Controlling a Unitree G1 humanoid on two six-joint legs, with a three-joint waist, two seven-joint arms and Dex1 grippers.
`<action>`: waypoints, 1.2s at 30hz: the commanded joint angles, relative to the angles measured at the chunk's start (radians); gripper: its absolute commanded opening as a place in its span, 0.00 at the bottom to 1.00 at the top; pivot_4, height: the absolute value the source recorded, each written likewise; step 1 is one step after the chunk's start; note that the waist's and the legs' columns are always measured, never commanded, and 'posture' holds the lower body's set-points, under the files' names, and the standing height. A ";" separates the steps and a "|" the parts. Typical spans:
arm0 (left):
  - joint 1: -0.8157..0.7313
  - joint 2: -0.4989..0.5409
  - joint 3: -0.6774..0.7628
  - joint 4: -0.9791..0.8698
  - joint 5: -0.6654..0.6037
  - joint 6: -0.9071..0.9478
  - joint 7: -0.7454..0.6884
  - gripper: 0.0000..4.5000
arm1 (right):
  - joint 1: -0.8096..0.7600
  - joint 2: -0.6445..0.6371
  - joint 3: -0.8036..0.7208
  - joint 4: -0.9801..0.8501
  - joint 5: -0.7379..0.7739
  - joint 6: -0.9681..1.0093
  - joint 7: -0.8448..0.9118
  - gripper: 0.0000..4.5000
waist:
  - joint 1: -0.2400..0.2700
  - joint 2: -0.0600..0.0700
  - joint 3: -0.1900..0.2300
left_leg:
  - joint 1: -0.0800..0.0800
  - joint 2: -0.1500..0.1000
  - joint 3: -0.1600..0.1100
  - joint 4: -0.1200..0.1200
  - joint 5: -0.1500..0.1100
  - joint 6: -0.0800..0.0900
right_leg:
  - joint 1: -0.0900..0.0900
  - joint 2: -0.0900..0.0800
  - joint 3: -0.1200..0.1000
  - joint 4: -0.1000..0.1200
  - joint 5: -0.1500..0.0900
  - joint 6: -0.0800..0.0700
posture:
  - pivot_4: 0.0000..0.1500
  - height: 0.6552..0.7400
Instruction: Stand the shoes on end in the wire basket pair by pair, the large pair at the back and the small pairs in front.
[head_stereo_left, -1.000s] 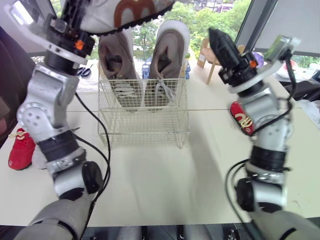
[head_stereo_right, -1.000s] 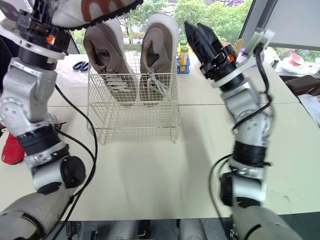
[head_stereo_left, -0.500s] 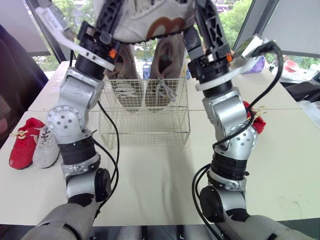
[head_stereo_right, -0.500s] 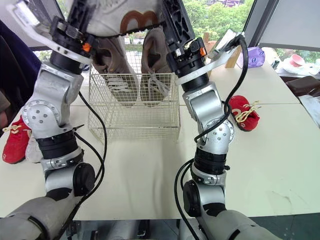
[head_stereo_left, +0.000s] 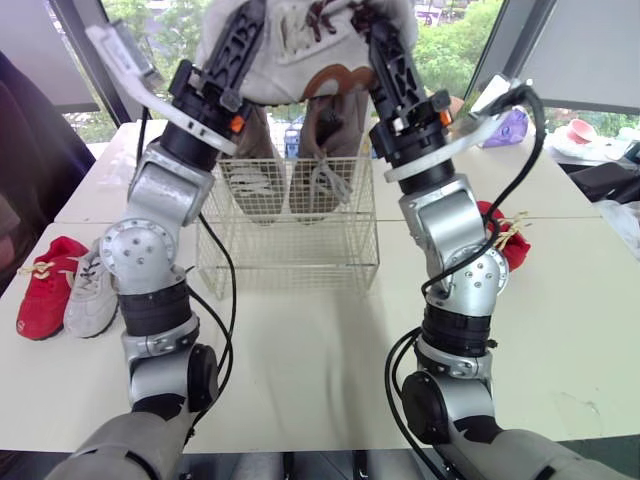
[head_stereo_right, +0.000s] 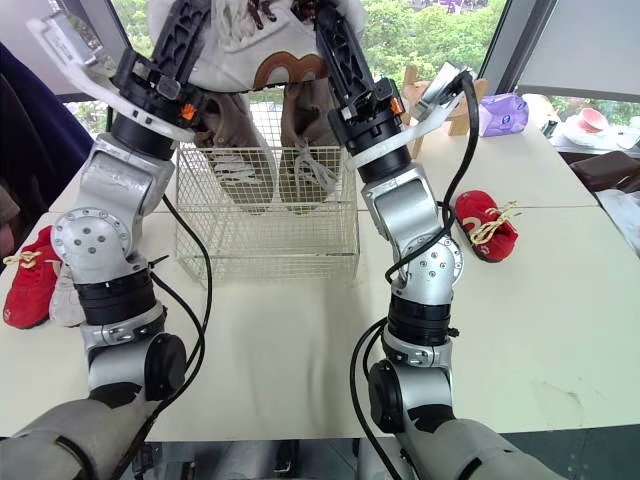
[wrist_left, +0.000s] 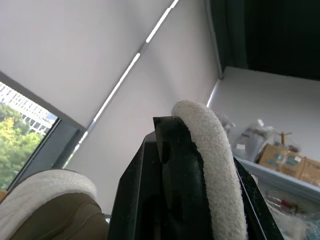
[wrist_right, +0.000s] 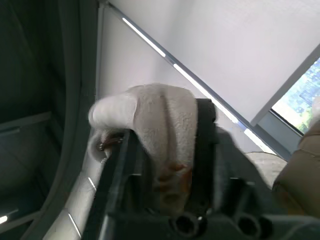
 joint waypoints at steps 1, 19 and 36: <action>0.025 0.023 -0.034 -0.009 0.030 0.034 -0.007 0.07 | -0.043 0.007 0.014 -0.058 0.018 -0.020 0.016 0.17 | 0.000 0.000 0.000 | 0.000 0.000 0.000 0.000 0.000 0.000 | 0.000 0.000 0.000 0.000 0.000 0.000 | 1.00 1.00; 0.477 0.291 0.063 -0.492 -0.244 0.143 0.423 0.98 | -0.219 -0.494 -0.055 0.253 -0.122 0.061 0.487 0.17 | 0.003 0.002 0.001 | 0.000 0.002 -0.001 -0.001 0.000 0.001 | 0.002 0.000 0.000 -0.006 -0.001 -0.003 | 1.00 1.00; 0.762 0.426 -0.002 -0.601 -0.122 0.125 0.402 0.98 | -0.382 -0.733 0.343 0.652 -0.847 -0.285 1.210 0.17 | 0.004 0.003 0.002 | 0.000 0.001 0.003 -0.003 -0.002 0.002 | 0.003 -0.003 0.001 -0.012 -0.002 -0.005 | 1.00 1.00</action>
